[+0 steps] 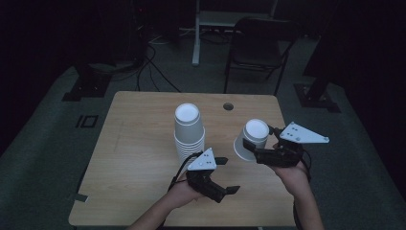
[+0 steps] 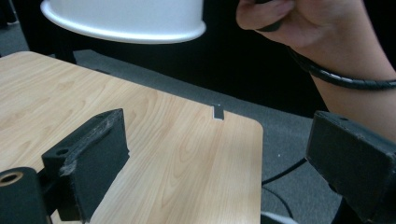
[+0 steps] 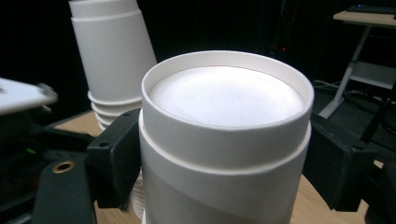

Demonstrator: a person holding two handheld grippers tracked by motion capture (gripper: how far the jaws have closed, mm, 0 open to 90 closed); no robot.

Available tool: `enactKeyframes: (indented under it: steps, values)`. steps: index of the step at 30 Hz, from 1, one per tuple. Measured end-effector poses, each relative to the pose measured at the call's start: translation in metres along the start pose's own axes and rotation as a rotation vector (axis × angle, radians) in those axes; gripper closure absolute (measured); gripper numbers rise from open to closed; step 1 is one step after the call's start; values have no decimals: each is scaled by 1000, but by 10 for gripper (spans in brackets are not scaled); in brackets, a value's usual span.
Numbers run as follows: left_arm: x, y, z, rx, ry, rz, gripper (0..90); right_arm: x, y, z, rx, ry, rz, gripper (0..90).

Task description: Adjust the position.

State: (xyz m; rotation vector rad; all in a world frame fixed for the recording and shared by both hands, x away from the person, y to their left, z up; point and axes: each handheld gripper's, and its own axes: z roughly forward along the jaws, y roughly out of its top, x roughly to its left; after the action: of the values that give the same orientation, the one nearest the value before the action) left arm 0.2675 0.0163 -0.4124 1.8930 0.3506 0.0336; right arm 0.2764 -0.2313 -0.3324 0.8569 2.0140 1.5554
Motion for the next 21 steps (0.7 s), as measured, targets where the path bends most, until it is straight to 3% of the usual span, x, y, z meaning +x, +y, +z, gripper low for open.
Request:
enactKeyframes:
  steps: [5,8,12,16,21]
  values:
    - [4,0,14,-25,-22,-24,59,9,6,-3,-18,19,-22,205]
    - [9,3,18,-55,-22,-42,141,13,8,-5,-22,26,-35,205]
    - [14,9,19,-99,-42,-70,156,15,8,-7,-26,33,-37,205]
    - [14,14,18,-135,-71,-71,213,15,7,-7,-24,32,-33,205]
    - [14,20,13,-166,-58,-57,265,15,5,-9,-24,35,-29,205]
